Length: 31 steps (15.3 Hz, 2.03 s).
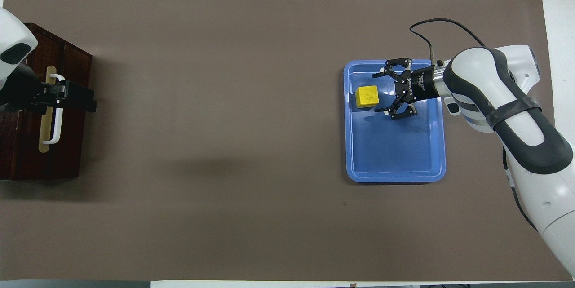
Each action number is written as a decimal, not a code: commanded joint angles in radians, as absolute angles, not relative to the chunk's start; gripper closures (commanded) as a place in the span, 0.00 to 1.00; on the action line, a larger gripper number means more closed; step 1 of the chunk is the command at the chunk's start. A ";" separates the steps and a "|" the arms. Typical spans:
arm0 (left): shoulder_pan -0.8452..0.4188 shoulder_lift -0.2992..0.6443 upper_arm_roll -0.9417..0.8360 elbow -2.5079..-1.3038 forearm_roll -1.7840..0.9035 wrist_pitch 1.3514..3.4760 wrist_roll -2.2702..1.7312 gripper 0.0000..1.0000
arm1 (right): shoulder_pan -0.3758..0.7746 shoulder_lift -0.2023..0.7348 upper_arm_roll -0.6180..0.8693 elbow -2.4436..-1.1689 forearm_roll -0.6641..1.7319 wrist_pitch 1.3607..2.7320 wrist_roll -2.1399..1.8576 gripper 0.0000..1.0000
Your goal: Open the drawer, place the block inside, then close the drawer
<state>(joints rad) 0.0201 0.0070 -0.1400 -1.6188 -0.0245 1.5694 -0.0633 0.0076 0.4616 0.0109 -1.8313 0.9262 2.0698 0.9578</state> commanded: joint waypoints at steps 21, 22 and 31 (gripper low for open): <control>0.087 0.139 -0.140 -1.882 0.419 2.084 -0.051 0.00 | 0.034 0.466 0.015 -1.858 0.928 2.115 0.914 0.74; 0.101 0.141 -0.140 -1.899 0.422 2.117 -0.051 0.00 | 0.038 0.465 0.014 -1.858 0.928 2.120 0.920 1.00; 0.117 0.140 -0.140 -1.980 0.449 2.201 -0.034 0.00 | 0.051 0.465 0.012 -1.844 0.927 2.138 0.971 1.00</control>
